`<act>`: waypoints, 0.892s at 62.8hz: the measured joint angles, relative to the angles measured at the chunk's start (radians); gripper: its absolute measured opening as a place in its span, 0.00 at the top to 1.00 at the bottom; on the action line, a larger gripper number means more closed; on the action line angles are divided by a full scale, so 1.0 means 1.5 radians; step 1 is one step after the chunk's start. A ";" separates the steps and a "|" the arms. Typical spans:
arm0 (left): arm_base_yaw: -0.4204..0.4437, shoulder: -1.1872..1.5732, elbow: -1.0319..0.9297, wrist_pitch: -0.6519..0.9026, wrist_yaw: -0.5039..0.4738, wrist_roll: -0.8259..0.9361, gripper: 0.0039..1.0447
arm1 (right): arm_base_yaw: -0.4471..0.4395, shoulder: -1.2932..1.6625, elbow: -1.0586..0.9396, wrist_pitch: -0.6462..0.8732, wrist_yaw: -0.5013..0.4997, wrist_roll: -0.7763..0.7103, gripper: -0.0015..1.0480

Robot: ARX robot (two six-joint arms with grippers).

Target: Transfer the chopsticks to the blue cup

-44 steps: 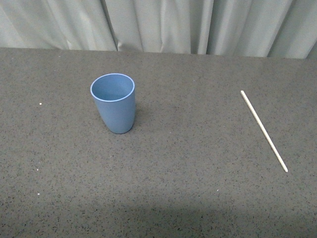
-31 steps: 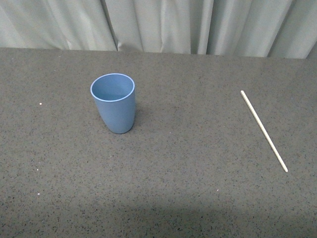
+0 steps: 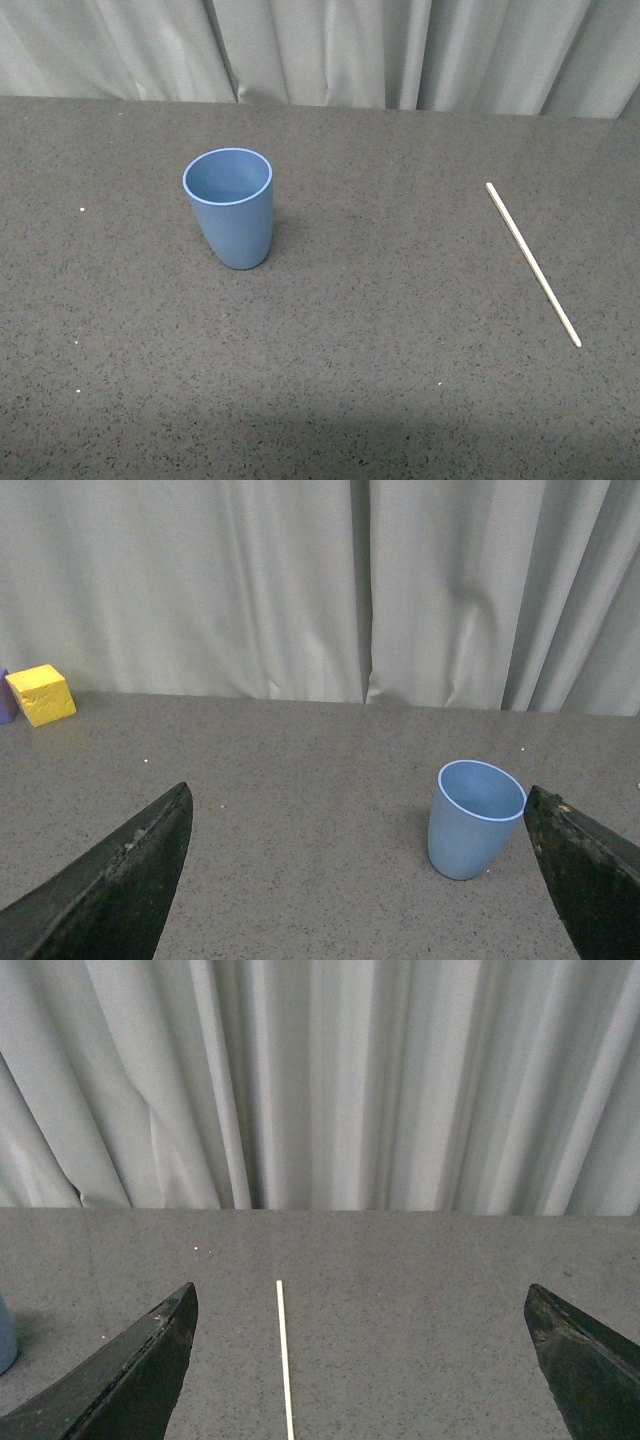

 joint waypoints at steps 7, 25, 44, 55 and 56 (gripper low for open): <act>0.000 0.000 0.000 0.000 0.000 0.000 0.06 | 0.000 0.000 0.000 0.000 0.000 0.000 0.09; 0.000 0.000 0.000 0.000 0.000 0.000 0.06 | 0.000 0.000 0.000 0.000 0.000 0.000 0.09; 0.000 0.000 0.000 0.000 0.000 0.000 0.06 | 0.000 0.000 0.000 0.000 0.000 0.000 0.09; 0.000 0.000 0.000 0.000 0.000 0.000 0.06 | 0.003 0.001 0.000 0.001 0.009 -0.006 0.09; 0.000 0.000 0.000 0.000 0.000 0.000 0.06 | 0.013 0.006 0.000 0.007 0.032 -0.016 0.09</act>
